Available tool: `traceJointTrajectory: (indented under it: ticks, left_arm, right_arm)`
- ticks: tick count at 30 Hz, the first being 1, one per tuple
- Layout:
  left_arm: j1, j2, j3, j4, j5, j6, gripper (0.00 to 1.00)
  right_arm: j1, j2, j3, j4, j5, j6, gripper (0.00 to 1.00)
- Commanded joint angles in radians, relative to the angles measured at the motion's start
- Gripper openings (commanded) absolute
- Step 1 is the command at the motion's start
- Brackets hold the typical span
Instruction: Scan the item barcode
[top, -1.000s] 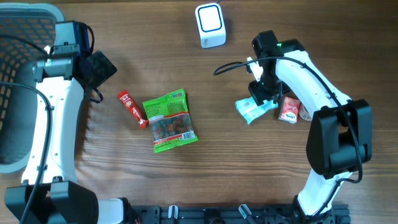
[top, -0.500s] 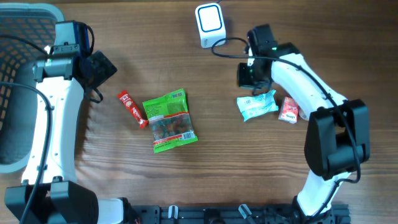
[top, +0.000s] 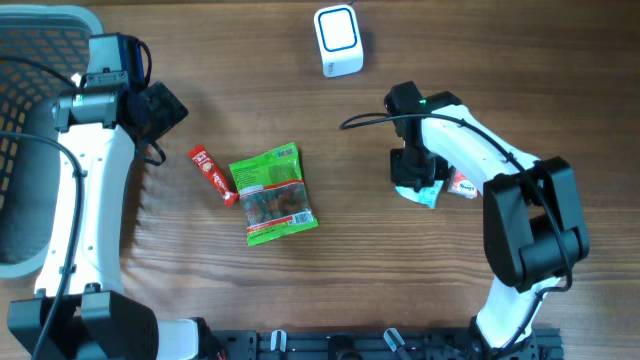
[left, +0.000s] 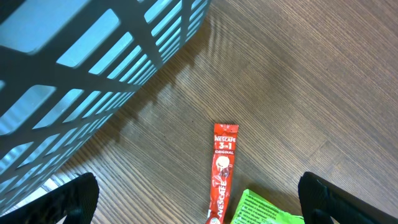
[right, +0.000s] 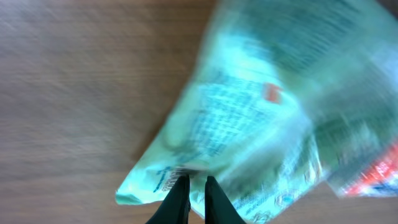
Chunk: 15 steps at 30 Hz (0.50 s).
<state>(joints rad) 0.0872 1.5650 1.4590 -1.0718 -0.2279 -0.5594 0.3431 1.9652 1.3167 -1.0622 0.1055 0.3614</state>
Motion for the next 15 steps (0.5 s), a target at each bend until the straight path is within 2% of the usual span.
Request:
traceJointTrajectory:
  ticks: [1, 4, 9, 15]
  left_arm:
    - [0.009, -0.005, 0.014, 0.002, -0.016, 0.005, 1.0]
    - [0.009, -0.005, 0.014, 0.002, -0.016, 0.005, 1.0]
    - [0.009, -0.005, 0.014, 0.002, -0.016, 0.005, 1.0]
    - [0.009, -0.005, 0.014, 0.002, -0.016, 0.005, 1.0]
  right_arm:
    - [-0.005, -0.006, -0.006, -0.024, 0.034, -0.052, 0.07]
    - [-0.005, -0.006, -0.005, 0.0, -0.11, -0.075, 0.04]
    - [-0.005, -0.006, -0.005, 0.071, -0.203, -0.077, 0.04]
    - [-0.004, -0.006, -0.005, 0.081, -0.217, -0.075, 0.04]
